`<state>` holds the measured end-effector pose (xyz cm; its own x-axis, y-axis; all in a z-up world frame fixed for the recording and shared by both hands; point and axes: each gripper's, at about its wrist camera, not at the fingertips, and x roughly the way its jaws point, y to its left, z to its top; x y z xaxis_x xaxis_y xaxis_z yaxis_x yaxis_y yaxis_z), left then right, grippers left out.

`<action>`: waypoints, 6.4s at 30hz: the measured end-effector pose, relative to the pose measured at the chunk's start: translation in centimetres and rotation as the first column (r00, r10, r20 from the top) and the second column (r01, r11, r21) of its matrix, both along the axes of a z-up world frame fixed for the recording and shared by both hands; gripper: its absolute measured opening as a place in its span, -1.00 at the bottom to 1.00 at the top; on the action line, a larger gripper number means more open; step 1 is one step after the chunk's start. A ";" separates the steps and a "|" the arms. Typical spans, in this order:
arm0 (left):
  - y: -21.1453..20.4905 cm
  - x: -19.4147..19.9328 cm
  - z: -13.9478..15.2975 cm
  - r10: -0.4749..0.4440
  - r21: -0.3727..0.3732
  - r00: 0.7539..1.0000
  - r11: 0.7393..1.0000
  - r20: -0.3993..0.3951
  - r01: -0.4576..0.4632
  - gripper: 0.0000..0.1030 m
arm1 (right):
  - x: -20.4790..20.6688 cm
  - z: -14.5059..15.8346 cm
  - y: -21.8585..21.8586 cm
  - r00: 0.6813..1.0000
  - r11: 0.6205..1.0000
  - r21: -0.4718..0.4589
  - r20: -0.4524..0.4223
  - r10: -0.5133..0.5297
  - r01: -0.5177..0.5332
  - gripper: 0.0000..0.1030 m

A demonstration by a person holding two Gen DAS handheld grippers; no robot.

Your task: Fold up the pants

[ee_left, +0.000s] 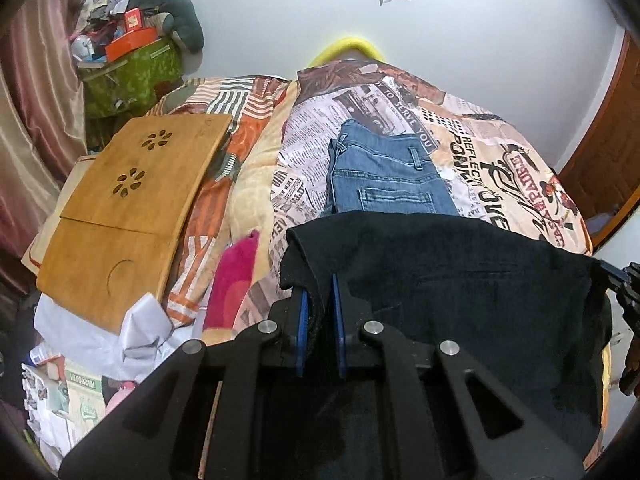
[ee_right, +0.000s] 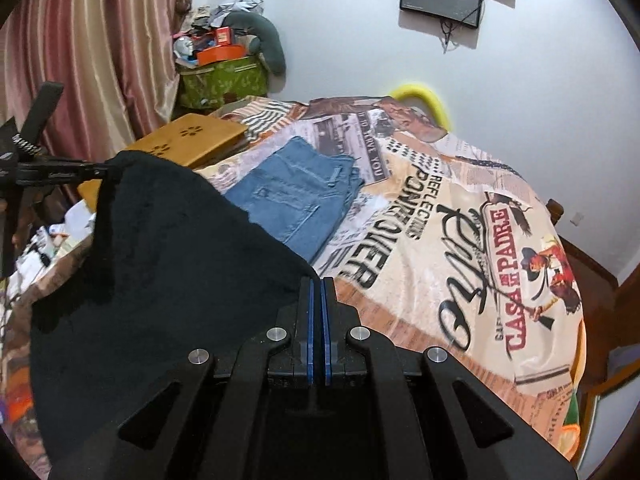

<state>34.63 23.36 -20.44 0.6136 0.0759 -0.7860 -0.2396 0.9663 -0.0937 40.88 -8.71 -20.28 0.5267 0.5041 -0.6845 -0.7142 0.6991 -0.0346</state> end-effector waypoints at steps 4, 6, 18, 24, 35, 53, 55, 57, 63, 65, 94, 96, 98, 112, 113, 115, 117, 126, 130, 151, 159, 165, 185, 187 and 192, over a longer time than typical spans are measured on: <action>-0.5 -2.6 1.1 -0.013 0.021 1.000 1.000 0.016 0.012 -0.79 | -2.5 0.6 -0.4 0.999 1.000 0.016 -0.024 0.022 -0.022 -0.95; -0.8 -3.9 1.5 -0.017 0.041 1.000 0.999 0.023 0.016 -0.79 | -3.8 1.0 -0.5 0.999 0.999 0.019 -0.032 0.034 -0.033 -0.95; -0.7 -12.9 1.2 0.029 0.088 1.000 0.996 0.009 -0.030 -0.79 | -12.0 0.5 -1.7 0.989 0.996 0.034 -0.122 0.082 -0.078 -0.95; 0.0 -15.6 -1.5 0.064 0.057 0.996 0.997 -0.069 -0.060 -0.79 | -15.4 -2.0 -1.6 0.979 0.995 0.026 -0.177 0.097 -0.094 -0.95; -0.2 -16.1 0.9 0.086 -0.088 0.996 0.992 -0.037 -0.089 0.47 | -18.3 -5.7 -1.8 0.970 0.993 -0.027 -0.218 0.106 -0.115 -0.95; -1.9 -10.4 -0.7 0.104 -0.289 0.987 0.948 -0.124 -0.136 0.70 | -19.3 -6.1 -2.4 0.968 0.993 -0.004 -0.224 0.117 -0.121 -0.94; -2.1 -10.8 -1.4 0.105 -0.259 0.985 0.956 -0.138 -0.138 0.59 | -19.5 -6.0 -2.4 0.968 0.992 -0.004 -0.222 0.119 -0.123 -0.94; -2.2 -11.7 -1.8 0.098 -0.214 0.986 0.969 -0.133 -0.125 0.34 | -19.6 -6.0 -2.5 0.967 0.992 -0.003 -0.221 0.126 -0.130 -0.92; -2.4 -14.9 -3.8 0.085 -0.102 0.982 0.989 -0.169 -0.103 -0.63 | -19.4 -5.9 -2.6 0.964 0.992 0.011 -0.234 0.127 -0.128 -0.92; -2.2 -16.1 -4.1 0.097 -0.082 0.982 0.990 -0.164 -0.112 -0.67 | -19.2 -5.8 -2.6 0.963 0.992 0.018 -0.239 0.123 -0.122 -0.92; -3.7 -18.6 -3.6 0.162 0.187 0.976 0.973 -0.146 -0.134 0.21 | -16.8 -1.9 -10.3 0.967 0.984 0.072 -0.212 -0.143 0.162 -0.44; -4.3 -18.0 -2.1 0.141 0.191 0.984 0.974 -0.110 -0.118 0.29 | -15.7 -1.4 -11.5 0.962 0.975 0.070 -0.193 -0.193 0.210 -0.38; -5.2 -17.2 -0.9 0.111 0.186 0.990 0.978 -0.083 -0.094 0.32 | -14.7 -1.0 -12.6 0.955 0.965 0.072 -0.179 -0.235 0.251 -0.22; -12.2 -8.5 -0.1 -0.055 0.115 0.998 0.992 -0.043 0.060 0.72 | -5.2 -3.7 -17.0 0.891 0.905 0.016 -0.183 -0.416 0.426 -0.14; -12.5 -8.1 -0.3 -0.062 0.116 0.997 0.991 -0.045 0.067 0.72 | -4.3 -4.3 -17.1 0.884 0.901 0.003 -0.191 -0.426 0.435 -0.14; -13.3 -7.2 -1.0 -0.082 0.116 0.995 0.989 -0.059 0.088 0.72 | -3.0 -5.3 -17.3 0.875 0.896 -0.007 -0.211 -0.435 0.444 -0.14; -13.9 -6.4 -1.7 -0.100 0.115 0.992 0.987 -0.074 0.108 0.72 | -1.7 -6.3 -17.4 0.864 0.891 -0.016 -0.234 -0.445 0.455 -0.14; -14.9 -4.0 -5.1 -0.129 0.112 0.981 0.983 -0.148 0.146 0.72 | 3.6 -10.0 -17.7 0.816 0.877 -0.004 -0.364 -0.450 0.481 -0.14; -14.8 -3.7 -6.4 -0.125 0.095 0.976 0.985 -0.177 0.144 0.72 | 4.4 -11.4 -17.7 0.797 0.871 0.001 -0.405 -0.448 0.490 -0.18; -18.2 -6.8 -6.0 -0.184 0.032 0.956 0.980 -0.228 0.196 0.72 | -1.0 -1.5 -22.2 0.851 0.844 0.140 -0.190 -0.490 0.517 -0.86; -22.9 -9.0 -6.7 -0.288 0.015 0.915 0.952 -0.284 0.304 0.73 | -6.5 4.1 -25.9 0.863 0.840 0.199 -0.069 -0.501 0.504 -0.87; -25.3 -10.1 -6.8 -0.304 0.026 0.913 0.946 -0.273 0.322 0.81 | -10.0 2.5 -27.7 0.853 0.838 0.160 -0.062 -0.519 0.522 -0.87; -25.6 -10.9 -7.0 -0.247 0.011 0.937 0.966 -0.248 0.258 0.85 | -16.5 -12.0 -32.0 0.702 0.751 0.034 -0.387 -0.598 0.659 -0.87; -25.5 -10.9 -7.1 -0.248 0.009 0.937 0.966 -0.247 0.258 0.85 | -16.6 -12.4 -32.0 0.691 0.749 0.021 -0.402 -0.600 0.662 -0.86; -25.4 -10.9 -6.9 -0.262 0.002 0.933 0.963 -0.248 0.271 0.85 | -16.9 -11.8 -32.2 0.666 0.722 -0.046 -0.351 -0.658 0.690 -0.46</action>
<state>23.70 -2.06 -27.32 0.4054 -0.0332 -0.9135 0.0158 0.9994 -0.0294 24.00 -40.91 -32.10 0.5040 0.1622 -0.8483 -0.0027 0.9825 0.1863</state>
